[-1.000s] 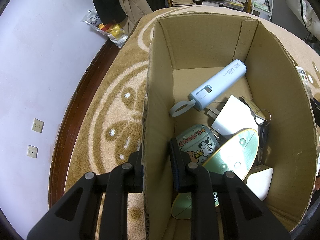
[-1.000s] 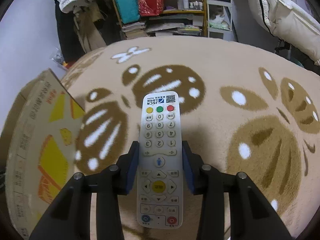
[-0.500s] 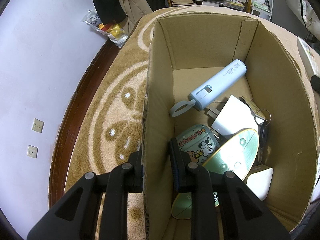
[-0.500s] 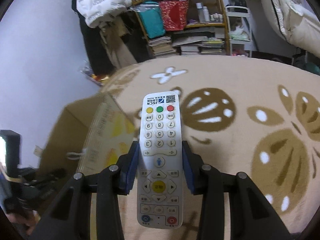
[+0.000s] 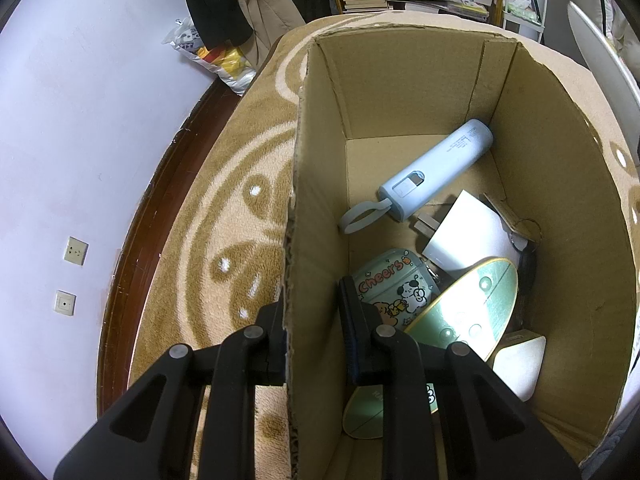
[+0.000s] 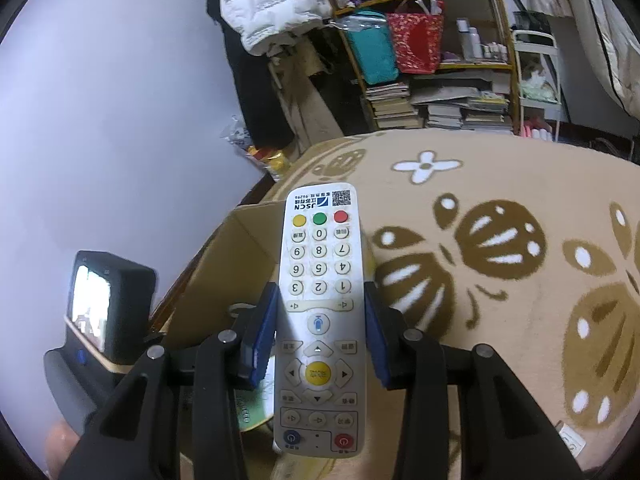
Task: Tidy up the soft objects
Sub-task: 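Lift the white TV remote over the box and release it inside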
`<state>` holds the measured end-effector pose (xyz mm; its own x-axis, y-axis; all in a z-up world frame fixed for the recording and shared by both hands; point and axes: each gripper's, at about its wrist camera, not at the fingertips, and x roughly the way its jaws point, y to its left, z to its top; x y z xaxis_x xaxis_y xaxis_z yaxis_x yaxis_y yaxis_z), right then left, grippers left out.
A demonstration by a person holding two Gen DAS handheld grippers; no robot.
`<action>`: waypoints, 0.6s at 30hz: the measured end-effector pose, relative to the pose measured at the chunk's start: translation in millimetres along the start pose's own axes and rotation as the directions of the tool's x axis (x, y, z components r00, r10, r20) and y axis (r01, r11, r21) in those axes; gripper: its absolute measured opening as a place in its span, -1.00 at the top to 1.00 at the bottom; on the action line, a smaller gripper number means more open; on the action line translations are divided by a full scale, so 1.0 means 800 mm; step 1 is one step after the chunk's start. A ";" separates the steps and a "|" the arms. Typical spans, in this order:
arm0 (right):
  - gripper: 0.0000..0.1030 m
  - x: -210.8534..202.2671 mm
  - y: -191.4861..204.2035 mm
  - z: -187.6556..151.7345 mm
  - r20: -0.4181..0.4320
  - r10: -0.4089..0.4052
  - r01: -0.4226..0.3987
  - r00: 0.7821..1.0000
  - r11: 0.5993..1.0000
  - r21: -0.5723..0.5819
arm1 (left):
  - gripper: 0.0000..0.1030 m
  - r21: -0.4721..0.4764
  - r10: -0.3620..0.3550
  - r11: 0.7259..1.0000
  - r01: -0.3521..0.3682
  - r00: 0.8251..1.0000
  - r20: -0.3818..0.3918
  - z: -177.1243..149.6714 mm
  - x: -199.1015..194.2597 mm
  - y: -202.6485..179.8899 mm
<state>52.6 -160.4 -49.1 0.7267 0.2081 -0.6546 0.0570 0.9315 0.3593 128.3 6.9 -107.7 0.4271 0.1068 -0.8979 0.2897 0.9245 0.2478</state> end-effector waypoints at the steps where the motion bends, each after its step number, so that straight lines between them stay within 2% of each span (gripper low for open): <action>1: 0.16 -0.001 0.003 0.000 -0.001 0.003 -0.003 1.000 1.000 -0.005 | 0.59 0.001 0.000 1.000 0.000 1.000 0.000 0.000 0.000 0.000; 11: 0.16 0.009 0.020 -0.013 -0.056 0.037 -0.039 0.998 0.999 -0.028 | 0.60 0.002 0.002 1.000 -0.002 1.000 0.000 -0.001 -0.001 0.001; 18: 0.16 0.019 0.026 -0.015 -0.065 0.027 -0.031 0.998 0.998 -0.053 | 0.59 0.002 0.002 1.000 -0.002 1.000 0.000 -0.001 -0.001 0.000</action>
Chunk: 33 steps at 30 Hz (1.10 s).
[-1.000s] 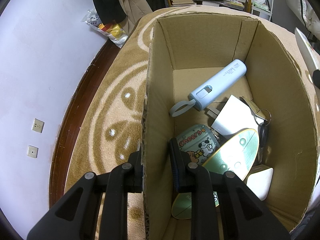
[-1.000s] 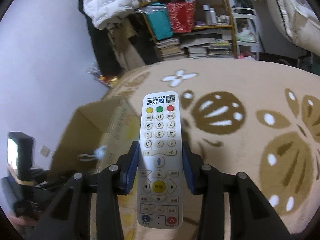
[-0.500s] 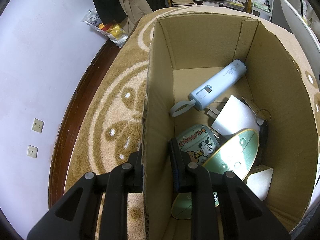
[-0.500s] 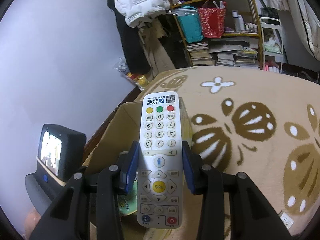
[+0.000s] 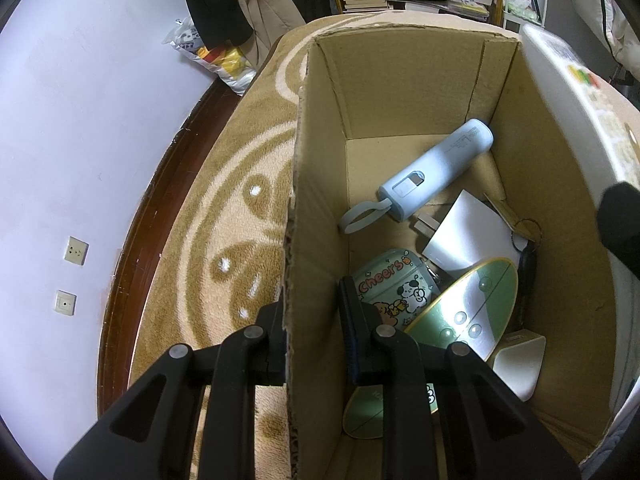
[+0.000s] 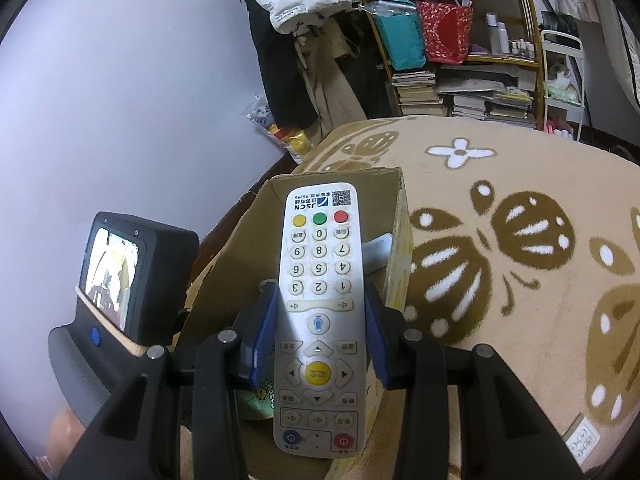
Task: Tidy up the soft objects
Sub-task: 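Lift the white TV remote over the box and release it inside, then lower the right gripper onto the white air-conditioner remote and close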
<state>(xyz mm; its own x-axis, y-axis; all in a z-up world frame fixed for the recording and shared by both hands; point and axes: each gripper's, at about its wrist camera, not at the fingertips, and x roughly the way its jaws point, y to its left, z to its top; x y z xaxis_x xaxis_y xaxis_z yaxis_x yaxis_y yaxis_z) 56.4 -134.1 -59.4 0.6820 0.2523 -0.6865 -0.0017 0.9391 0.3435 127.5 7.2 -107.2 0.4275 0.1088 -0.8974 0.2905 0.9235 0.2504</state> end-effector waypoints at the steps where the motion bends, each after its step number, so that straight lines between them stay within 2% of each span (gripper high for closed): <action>1: 0.16 0.003 0.000 0.001 -0.002 -0.006 0.006 1.000 1.000 -0.002 | 0.60 0.000 0.000 1.000 0.000 1.000 0.000 0.000 0.000 0.000; 4: 0.17 0.008 0.000 -0.001 -0.007 -0.020 0.020 1.000 1.000 -0.007 | 0.59 0.001 0.000 1.000 0.000 1.000 0.000 0.000 0.000 0.001; 5: 0.22 0.008 0.000 -0.001 -0.001 -0.023 0.023 1.000 1.000 -0.011 | 0.60 0.001 0.001 1.000 -0.001 1.000 0.000 0.000 0.000 0.001; 6: 0.44 0.008 0.000 -0.001 0.006 -0.032 0.032 0.999 0.999 -0.018 | 0.60 0.001 0.000 1.000 0.000 1.000 0.000 -0.001 0.000 0.001; 7: 0.46 0.008 0.001 -0.001 0.005 -0.034 0.034 0.999 0.999 -0.026 | 0.59 0.001 0.000 1.000 0.000 1.000 0.000 -0.001 -0.001 0.002; 15: 0.45 -0.002 -0.004 0.000 0.017 -0.048 0.048 0.999 0.999 -0.019 | 0.59 0.001 0.002 1.000 -0.002 1.000 -0.002 -0.004 0.001 0.002; 19: 0.42 -0.013 -0.008 0.000 0.020 -0.099 0.100 0.995 0.994 -0.036 | 0.59 -0.001 0.002 1.000 -0.002 1.000 -0.003 -0.003 0.001 0.001; 22: 0.03 -0.021 -0.020 -0.002 0.018 -0.149 0.149 0.989 0.988 -0.036 | 0.59 -0.005 0.001 1.000 -0.001 1.000 -0.005 -0.002 0.001 0.000; 23: -0.20 -0.025 -0.025 -0.003 0.022 -0.169 0.169 0.985 0.985 -0.029 | 0.59 -0.004 0.003 1.000 -0.003 1.000 -0.006 -0.002 0.001 0.000; 24: -0.29 -0.029 -0.030 -0.005 0.027 -0.191 0.191 0.981 0.981 -0.018 | 0.59 -0.001 0.006 1.000 -0.006 1.000 -0.008 -0.003 0.001 -0.001; 27: -0.86 -0.043 -0.053 -0.013 0.031 -0.244 0.243 0.969 0.969 0.034 | 0.59 0.002 0.009 1.000 -0.009 1.000 -0.012 -0.003 0.002 -0.002; 29: -0.94 -0.051 -0.070 -0.019 0.026 -0.258 0.255 0.966 0.963 0.089 | 0.59 -0.001 0.007 1.000 -0.007 1.000 -0.013 -0.003 0.003 -0.001; 33: -0.95 -0.059 -0.104 -0.028 -0.019 -0.324 0.323 0.946 0.934 0.155 | 0.59 -0.002 0.005 1.000 -0.005 1.000 -0.014 -0.002 0.003 0.000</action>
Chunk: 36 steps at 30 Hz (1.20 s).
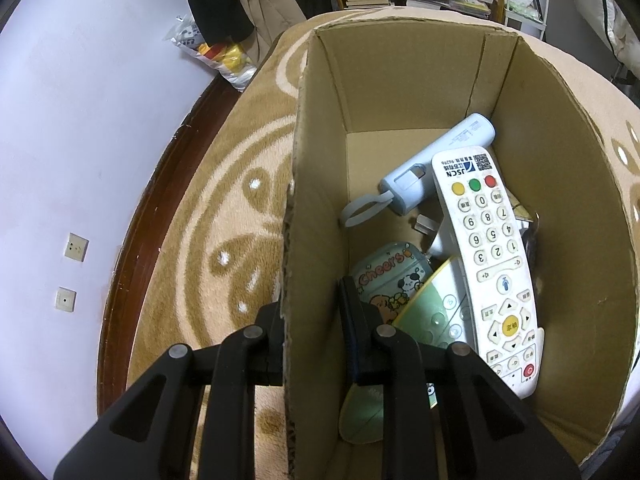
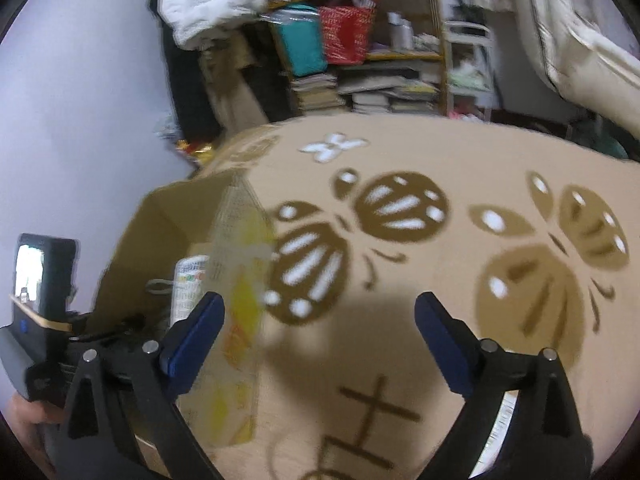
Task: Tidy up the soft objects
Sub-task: 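Lower the right gripper onto the white air-conditioner remote and close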
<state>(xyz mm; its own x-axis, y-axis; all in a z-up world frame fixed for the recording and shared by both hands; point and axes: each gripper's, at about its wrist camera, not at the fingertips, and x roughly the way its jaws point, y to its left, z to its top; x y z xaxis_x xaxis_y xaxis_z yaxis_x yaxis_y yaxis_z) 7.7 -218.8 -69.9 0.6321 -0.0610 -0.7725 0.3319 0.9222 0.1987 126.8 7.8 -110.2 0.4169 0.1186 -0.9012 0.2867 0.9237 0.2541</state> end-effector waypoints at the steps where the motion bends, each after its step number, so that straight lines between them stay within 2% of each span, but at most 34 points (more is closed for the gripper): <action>1: -0.95 0.001 -0.011 -0.003 -0.008 -0.024 0.025 1.000 1.000 0.015 | 0.59 -0.001 -0.001 1.000 0.001 1.000 0.000 0.001 0.000 0.000; 4: -0.95 0.007 -0.038 -0.014 -0.052 -0.066 0.069 0.996 0.996 0.049 | 0.59 -0.006 -0.007 1.000 0.007 1.000 -0.001 0.001 0.001 0.002; 7: -0.95 0.015 -0.072 -0.027 -0.130 -0.107 0.122 0.986 0.987 0.106 | 0.59 -0.006 -0.008 1.000 0.008 1.000 -0.001 0.000 0.002 0.002; 9: -0.95 0.016 -0.090 -0.036 -0.156 -0.113 0.136 0.981 0.980 0.146 | 0.59 -0.007 -0.007 1.000 0.007 1.000 -0.001 0.000 0.002 0.003; 13: -0.95 0.021 -0.113 -0.047 -0.216 -0.167 0.209 0.962 0.960 0.188 | 0.59 -0.003 -0.001 1.000 0.001 1.000 -0.002 -0.001 0.002 0.004; 16: -0.95 0.028 -0.126 -0.058 -0.252 -0.163 0.222 0.954 0.948 0.228 | 0.59 -0.001 0.001 1.000 -0.001 1.000 -0.001 -0.002 0.001 0.003; 22: -0.95 0.041 -0.146 -0.079 -0.339 -0.174 0.277 0.924 0.918 0.285 | 0.59 0.002 0.005 1.000 -0.005 1.000 -0.002 -0.003 0.000 -0.001; 26: -0.94 0.043 -0.150 -0.082 -0.353 -0.204 0.310 0.913 0.909 0.278 | 0.59 0.000 0.003 1.000 -0.003 1.000 -0.002 -0.003 0.000 -0.004; 29: -0.92 0.044 -0.149 -0.085 -0.357 -0.190 0.299 0.915 0.912 0.281 | 0.59 0.000 0.004 1.000 -0.004 1.000 -0.002 -0.003 0.000 -0.003; 32: -0.78 0.048 -0.145 -0.084 -0.368 -0.209 0.315 0.906 0.913 0.258 | 0.59 -0.002 0.002 1.000 -0.002 1.000 -0.002 -0.003 0.000 -0.004; 36: -0.62 0.047 -0.148 -0.085 -0.361 -0.202 0.314 0.911 0.905 0.287 | 0.59 -0.001 0.003 1.000 -0.003 1.000 -0.003 -0.003 0.000 -0.004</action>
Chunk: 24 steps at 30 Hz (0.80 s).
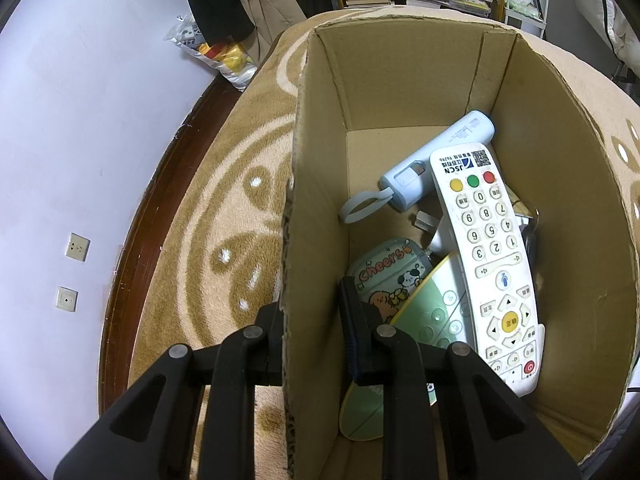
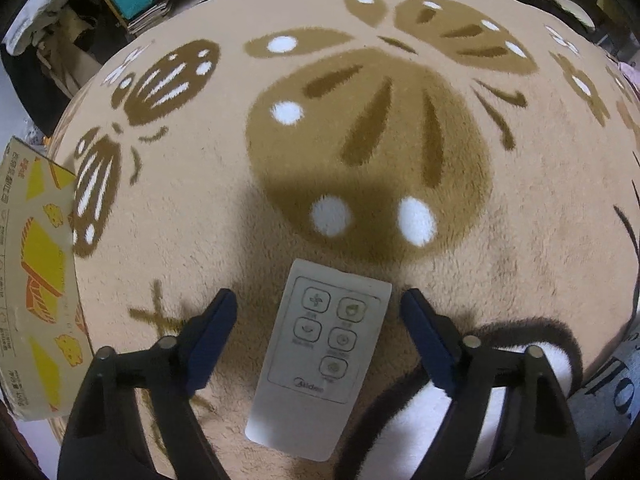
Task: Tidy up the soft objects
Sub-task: 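Lower the right gripper onto the white air-conditioner remote and close, then carry the white air-conditioner remote over the box and release it inside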
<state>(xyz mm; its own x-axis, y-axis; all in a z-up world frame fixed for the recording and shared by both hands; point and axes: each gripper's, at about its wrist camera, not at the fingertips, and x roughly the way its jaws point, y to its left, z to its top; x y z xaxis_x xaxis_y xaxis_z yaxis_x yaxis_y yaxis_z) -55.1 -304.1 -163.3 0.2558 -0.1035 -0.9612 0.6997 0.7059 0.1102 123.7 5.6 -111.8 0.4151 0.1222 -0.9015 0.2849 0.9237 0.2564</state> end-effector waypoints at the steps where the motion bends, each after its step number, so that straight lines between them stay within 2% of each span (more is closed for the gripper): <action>1: -0.61 -0.001 -0.002 -0.001 0.004 0.010 -0.010 1.000 1.000 0.009 | 0.59 -0.001 0.000 1.000 0.000 1.000 0.000 0.000 0.000 0.000; 4: -0.47 -0.001 -0.001 -0.002 0.007 0.029 -0.029 1.000 1.000 0.005 | 0.59 -0.002 -0.001 1.000 0.001 1.000 0.001 0.000 0.000 0.000; 9: 0.00 0.000 0.011 -0.006 0.015 0.033 -0.032 0.999 0.999 -0.026 | 0.59 -0.001 -0.001 1.000 0.001 1.000 0.001 -0.001 0.000 0.000; 12: 0.01 -0.002 0.016 -0.006 0.029 0.046 -0.044 0.999 0.998 -0.047 | 0.59 -0.002 -0.002 1.000 0.002 1.000 0.001 -0.001 0.000 0.000; 14: 0.01 -0.008 0.023 -0.005 0.047 0.098 -0.096 0.994 0.994 -0.048 | 0.59 -0.001 -0.002 1.000 0.002 1.000 0.001 0.000 0.000 -0.001; 24: 0.02 -0.052 0.066 -0.003 0.148 0.238 -0.217 0.960 0.965 -0.147 | 0.59 -0.002 -0.004 1.000 0.004 1.000 0.001 0.000 0.000 -0.001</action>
<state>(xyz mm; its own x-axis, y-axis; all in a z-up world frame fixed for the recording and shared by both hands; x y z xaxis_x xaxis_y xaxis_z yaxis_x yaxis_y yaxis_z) -30.1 -261.1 -118.2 0.5108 -0.0350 -0.8590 0.5216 0.8069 0.2773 123.5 4.8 -112.0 0.4147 0.1183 -0.9022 0.2844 0.9250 0.2520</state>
